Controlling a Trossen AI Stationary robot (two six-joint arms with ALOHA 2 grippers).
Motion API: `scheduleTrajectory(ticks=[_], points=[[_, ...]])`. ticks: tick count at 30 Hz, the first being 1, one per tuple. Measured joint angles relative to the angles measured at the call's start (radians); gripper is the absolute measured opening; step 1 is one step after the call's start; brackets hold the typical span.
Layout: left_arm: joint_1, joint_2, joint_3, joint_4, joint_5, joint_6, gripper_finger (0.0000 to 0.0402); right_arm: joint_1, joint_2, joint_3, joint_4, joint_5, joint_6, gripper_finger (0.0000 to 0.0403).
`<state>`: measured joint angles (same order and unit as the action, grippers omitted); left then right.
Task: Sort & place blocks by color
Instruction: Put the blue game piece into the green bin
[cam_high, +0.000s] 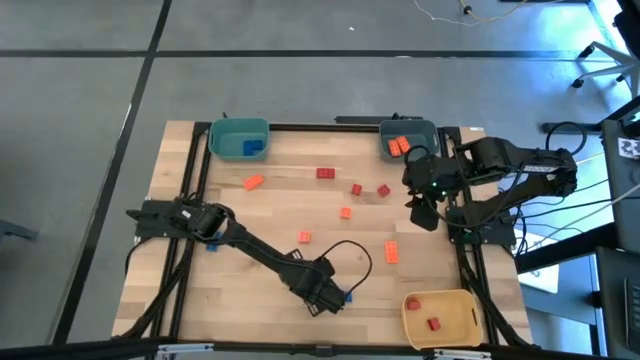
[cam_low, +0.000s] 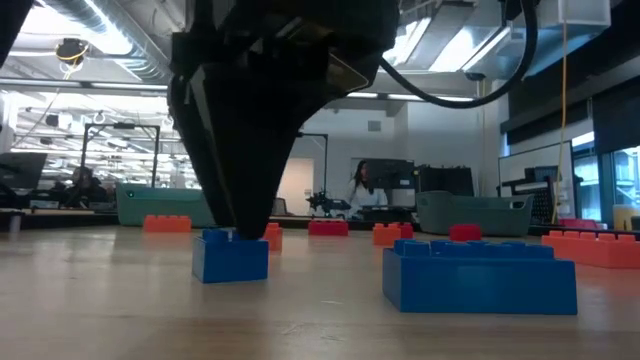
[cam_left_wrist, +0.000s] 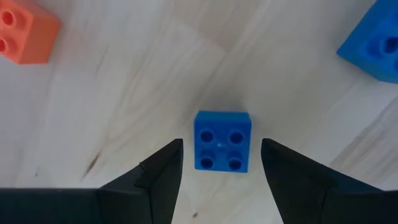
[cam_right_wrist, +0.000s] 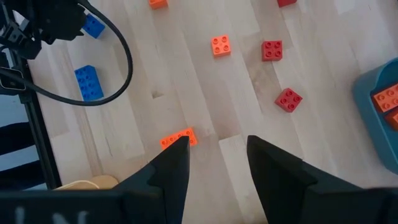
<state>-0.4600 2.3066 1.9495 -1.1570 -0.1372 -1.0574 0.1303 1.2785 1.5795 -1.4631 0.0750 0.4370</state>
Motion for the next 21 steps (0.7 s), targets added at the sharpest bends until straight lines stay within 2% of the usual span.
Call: scheduleTrajectory(ticks=[21], points=[[0.021,0.000,0.000,0.000,0.052,-0.008,0.0210,0.000,0.000,0.001,0.000,0.000,0.000,0.0162]])
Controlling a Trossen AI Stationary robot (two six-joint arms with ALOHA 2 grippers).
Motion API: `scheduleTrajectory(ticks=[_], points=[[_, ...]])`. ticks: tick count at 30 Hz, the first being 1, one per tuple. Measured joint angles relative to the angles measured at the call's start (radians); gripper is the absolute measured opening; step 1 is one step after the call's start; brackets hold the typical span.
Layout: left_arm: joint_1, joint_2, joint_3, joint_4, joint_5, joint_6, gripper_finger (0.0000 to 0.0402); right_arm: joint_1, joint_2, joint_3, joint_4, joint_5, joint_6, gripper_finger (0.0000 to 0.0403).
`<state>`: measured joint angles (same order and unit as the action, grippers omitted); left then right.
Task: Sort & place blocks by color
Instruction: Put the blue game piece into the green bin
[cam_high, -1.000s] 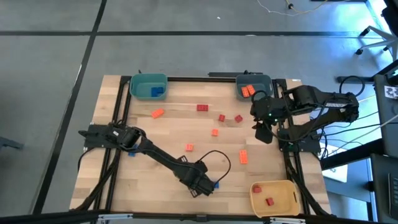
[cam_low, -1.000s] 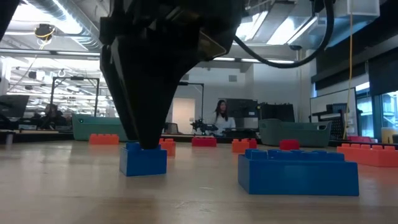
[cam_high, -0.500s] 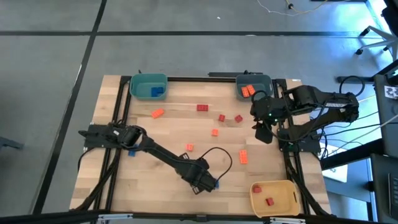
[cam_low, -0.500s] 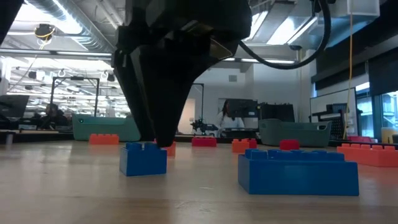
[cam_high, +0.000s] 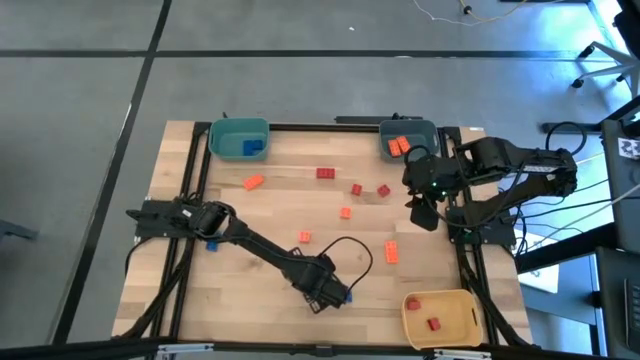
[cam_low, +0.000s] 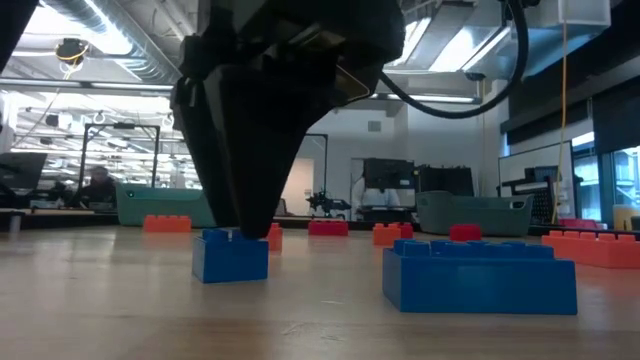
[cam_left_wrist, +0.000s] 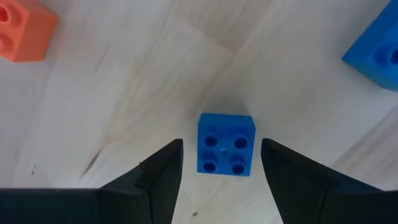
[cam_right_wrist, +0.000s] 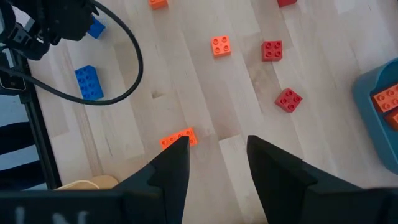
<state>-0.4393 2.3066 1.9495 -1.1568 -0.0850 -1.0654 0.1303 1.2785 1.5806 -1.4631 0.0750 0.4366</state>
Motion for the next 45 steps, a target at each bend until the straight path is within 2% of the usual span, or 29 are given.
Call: scheduleTrajectory(ticks=[8,16,25,29,34,45], points=[[0.001,0.000,-0.003,0.011,0.028,-0.009,0.0210,0.000,0.000,0.000,0.000,0.000,-0.006,0.0162],[0.004,-0.002,-0.095,0.118,0.069,-0.027,0.0210,0.000,0.000,0.000,0.000,0.000,-0.023,0.0162],[0.009,-0.008,-0.121,0.159,0.073,0.000,0.0209,0.000,0.000,0.000,0.003,0.000,-0.023,0.0162],[0.016,-0.008,-0.126,0.159,0.078,0.002,0.0188,0.000,0.000,0.000,0.010,0.000,-0.023,0.0162],[0.024,-0.007,-0.127,0.159,0.072,0.003,0.0131,0.000,0.000,0.000,0.023,0.000,-0.023,0.0162],[0.037,-0.009,-0.096,0.072,0.036,0.006,0.0130,0.000,0.000,0.000,0.024,0.000,-0.026,0.0162]])
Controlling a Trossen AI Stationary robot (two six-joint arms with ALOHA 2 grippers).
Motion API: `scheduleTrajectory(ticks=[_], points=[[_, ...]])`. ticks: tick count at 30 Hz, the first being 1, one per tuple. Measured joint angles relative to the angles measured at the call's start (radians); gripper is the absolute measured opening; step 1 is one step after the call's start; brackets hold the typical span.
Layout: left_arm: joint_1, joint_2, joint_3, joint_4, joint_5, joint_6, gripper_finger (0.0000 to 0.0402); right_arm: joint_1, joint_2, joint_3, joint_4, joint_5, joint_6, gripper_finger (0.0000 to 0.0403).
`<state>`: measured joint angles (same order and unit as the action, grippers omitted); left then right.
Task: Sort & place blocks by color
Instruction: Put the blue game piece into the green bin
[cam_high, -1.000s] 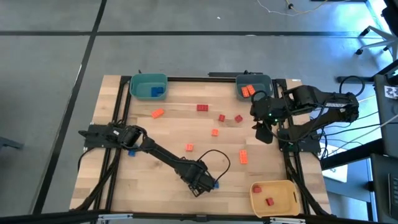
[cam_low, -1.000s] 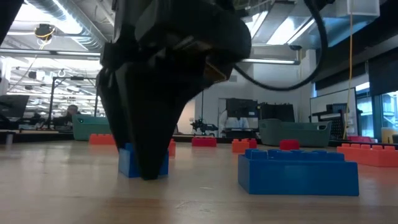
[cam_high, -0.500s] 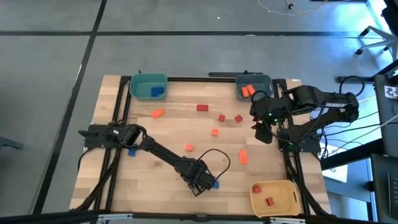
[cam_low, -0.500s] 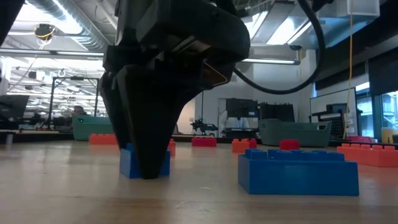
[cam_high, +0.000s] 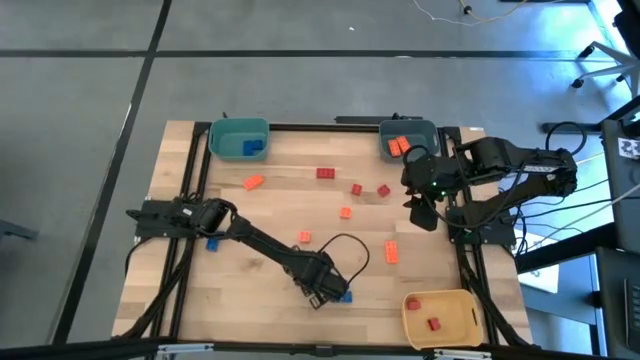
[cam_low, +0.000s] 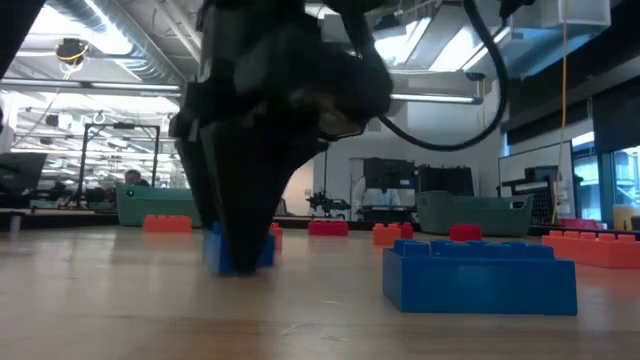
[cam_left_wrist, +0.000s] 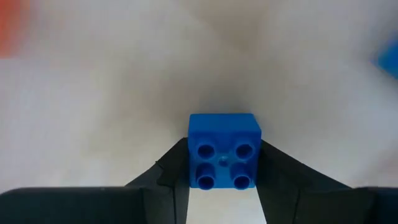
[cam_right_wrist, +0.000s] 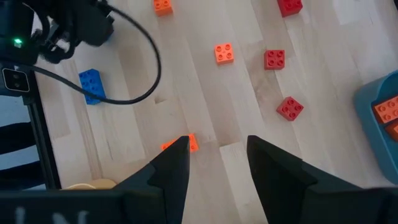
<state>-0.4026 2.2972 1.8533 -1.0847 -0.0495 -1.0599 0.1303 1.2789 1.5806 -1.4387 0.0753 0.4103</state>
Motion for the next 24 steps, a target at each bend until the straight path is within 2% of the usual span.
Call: scheduleTrajectory(ticks=[8,13,19,24], points=[[0.038,-0.062,0.004,-0.075,-0.010,-0.008,0.0130,0.000,0.000,0.000,0.005,0.001,-0.044,0.0162],[0.096,-0.112,0.006,-0.170,-0.087,-0.003,0.0130,0.000,0.000,0.000,0.008,-0.005,-0.082,0.0162],[0.185,-0.191,0.005,-0.284,-0.185,0.031,0.0130,0.001,0.000,0.000,0.047,-0.129,-0.154,0.0162],[0.278,-0.260,0.006,-0.324,-0.261,0.081,0.0130,0.000,0.000,0.000,0.059,-0.156,-0.158,0.0162]])
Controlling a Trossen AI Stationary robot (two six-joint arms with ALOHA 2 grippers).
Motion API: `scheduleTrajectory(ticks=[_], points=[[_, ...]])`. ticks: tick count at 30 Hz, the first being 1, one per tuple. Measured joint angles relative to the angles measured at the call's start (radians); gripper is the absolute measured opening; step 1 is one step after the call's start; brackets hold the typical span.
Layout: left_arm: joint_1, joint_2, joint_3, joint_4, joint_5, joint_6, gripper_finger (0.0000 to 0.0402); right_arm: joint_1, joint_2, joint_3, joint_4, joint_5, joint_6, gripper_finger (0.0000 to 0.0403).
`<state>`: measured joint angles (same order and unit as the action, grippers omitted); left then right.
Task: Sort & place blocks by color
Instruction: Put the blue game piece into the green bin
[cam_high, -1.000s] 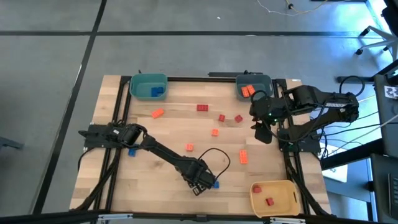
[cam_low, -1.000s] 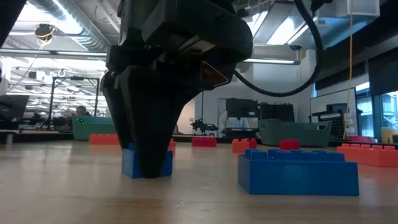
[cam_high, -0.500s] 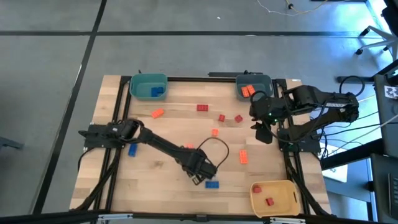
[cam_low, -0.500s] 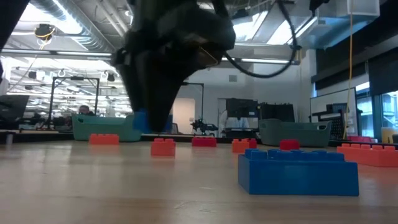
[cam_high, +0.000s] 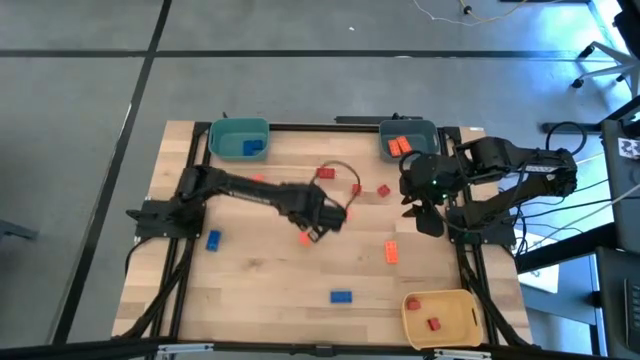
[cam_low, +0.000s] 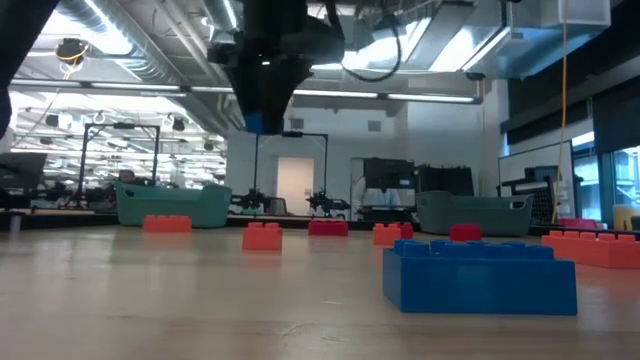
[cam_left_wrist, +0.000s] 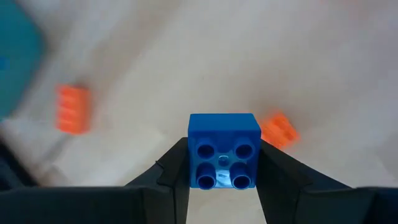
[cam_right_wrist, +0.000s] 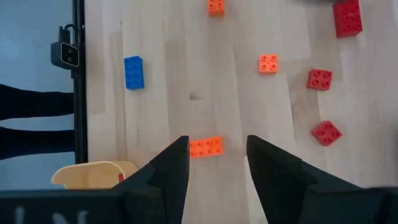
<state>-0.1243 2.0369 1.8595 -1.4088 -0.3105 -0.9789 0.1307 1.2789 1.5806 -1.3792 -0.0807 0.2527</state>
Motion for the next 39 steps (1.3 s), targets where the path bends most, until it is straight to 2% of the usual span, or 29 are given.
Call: scheduleTrajectory(ticks=[8,22,35,39], points=[[0.180,-0.070,0.001,-0.062,-0.051,0.108,0.0130,0.000,0.000,0.000,0.000,0.000,-0.023,0.0162],[0.478,-0.135,0.000,-0.106,-0.065,0.276,0.0130,0.000,0.000,0.000,0.000,-0.003,-0.050,0.0162],[0.750,-0.143,-0.002,-0.151,-0.043,0.416,0.0130,0.000,0.000,0.000,0.000,-0.003,-0.050,0.0162],[0.852,-0.143,-0.005,-0.134,0.004,0.462,0.0130,0.000,0.000,0.000,0.004,-0.003,-0.049,0.0162]])
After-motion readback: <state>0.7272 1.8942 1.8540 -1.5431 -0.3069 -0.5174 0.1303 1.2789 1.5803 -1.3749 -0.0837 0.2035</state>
